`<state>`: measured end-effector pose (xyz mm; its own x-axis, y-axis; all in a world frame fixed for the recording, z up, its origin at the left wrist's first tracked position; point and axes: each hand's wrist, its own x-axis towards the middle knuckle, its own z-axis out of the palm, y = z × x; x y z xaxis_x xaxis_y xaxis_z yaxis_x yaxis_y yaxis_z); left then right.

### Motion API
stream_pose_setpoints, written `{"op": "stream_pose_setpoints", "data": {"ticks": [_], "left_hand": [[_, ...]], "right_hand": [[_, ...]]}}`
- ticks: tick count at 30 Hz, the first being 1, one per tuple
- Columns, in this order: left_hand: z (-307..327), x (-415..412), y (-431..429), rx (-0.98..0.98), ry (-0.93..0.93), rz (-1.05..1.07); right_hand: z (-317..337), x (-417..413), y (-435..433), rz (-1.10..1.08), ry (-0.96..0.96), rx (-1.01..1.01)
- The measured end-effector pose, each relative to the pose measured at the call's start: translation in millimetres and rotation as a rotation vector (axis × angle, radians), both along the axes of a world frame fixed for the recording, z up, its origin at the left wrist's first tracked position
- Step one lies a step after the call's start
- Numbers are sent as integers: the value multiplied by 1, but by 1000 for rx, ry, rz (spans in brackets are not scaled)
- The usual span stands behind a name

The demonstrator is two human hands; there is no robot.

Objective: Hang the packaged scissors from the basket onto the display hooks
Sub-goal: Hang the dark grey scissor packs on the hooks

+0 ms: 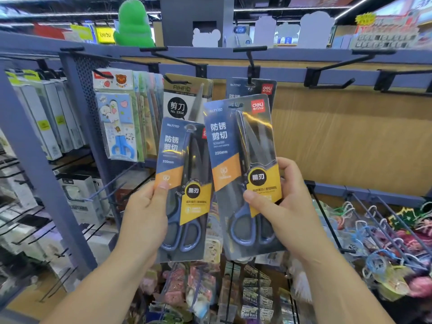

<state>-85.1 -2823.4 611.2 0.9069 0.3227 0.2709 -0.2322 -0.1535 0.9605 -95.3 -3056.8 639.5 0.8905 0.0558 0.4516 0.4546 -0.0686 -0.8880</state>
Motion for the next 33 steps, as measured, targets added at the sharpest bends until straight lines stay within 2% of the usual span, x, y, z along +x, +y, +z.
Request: {"op": "stream_pose_setpoints", "data": {"ticks": [7, 15, 33], "left_hand": [[18, 4, 20, 9, -87, 72], [20, 1, 28, -51, -139, 73], [70, 12, -37, -59, -144, -243]], "right_hand": [[27, -2, -11, -59, -109, -43], [28, 14, -9, -179, -66, -87], [-9, 34, -1, -148, -34, -151]]}}
